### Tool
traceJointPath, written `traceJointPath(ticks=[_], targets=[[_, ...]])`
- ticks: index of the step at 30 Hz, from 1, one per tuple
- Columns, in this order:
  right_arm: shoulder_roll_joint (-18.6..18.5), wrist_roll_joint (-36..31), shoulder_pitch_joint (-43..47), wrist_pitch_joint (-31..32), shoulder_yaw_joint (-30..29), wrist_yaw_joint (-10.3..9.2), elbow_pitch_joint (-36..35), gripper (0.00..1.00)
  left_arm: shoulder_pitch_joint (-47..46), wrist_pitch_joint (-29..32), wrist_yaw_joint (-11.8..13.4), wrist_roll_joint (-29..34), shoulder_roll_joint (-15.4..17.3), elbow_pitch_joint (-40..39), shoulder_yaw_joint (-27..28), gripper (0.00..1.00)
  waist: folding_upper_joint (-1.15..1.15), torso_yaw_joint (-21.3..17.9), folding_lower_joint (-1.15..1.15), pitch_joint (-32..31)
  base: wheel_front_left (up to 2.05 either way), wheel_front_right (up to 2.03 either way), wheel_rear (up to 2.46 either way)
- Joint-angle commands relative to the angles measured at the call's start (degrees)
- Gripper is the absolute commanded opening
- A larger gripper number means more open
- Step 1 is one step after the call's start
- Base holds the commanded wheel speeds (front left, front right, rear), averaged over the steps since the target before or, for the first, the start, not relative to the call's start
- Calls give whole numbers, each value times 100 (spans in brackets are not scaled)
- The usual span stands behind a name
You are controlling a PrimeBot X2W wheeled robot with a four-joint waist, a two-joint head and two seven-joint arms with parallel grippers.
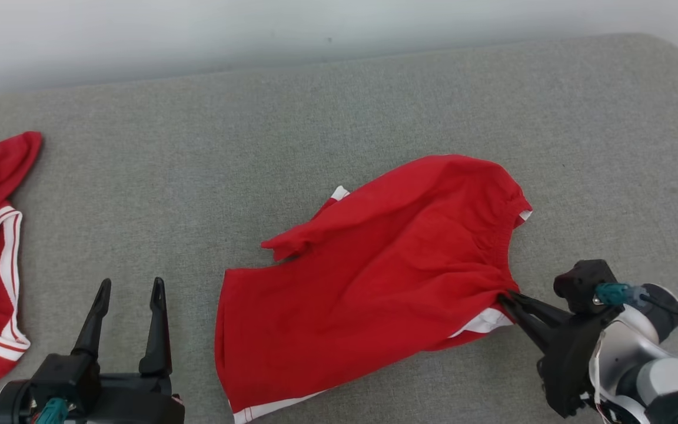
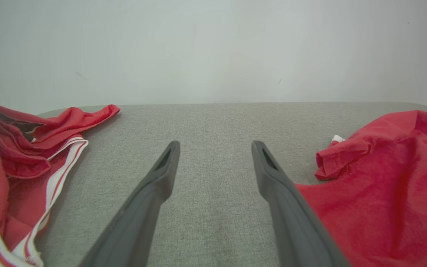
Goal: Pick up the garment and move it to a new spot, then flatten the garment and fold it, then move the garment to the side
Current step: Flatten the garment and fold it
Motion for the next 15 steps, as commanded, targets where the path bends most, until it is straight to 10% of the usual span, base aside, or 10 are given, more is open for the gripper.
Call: traceJointPath(ticks=[1,15], targets=[[102,101,-103,-49,44,-4,73,0,-77,-1,-17,32,13,1,-25,100,-1,-24,0,80,0,0,0],[157,659,-1838,-781,1068,-4,1520,0,-450,-1,-113,101,-172,159,-198,100,-1,292,0,396,0,0,0]])
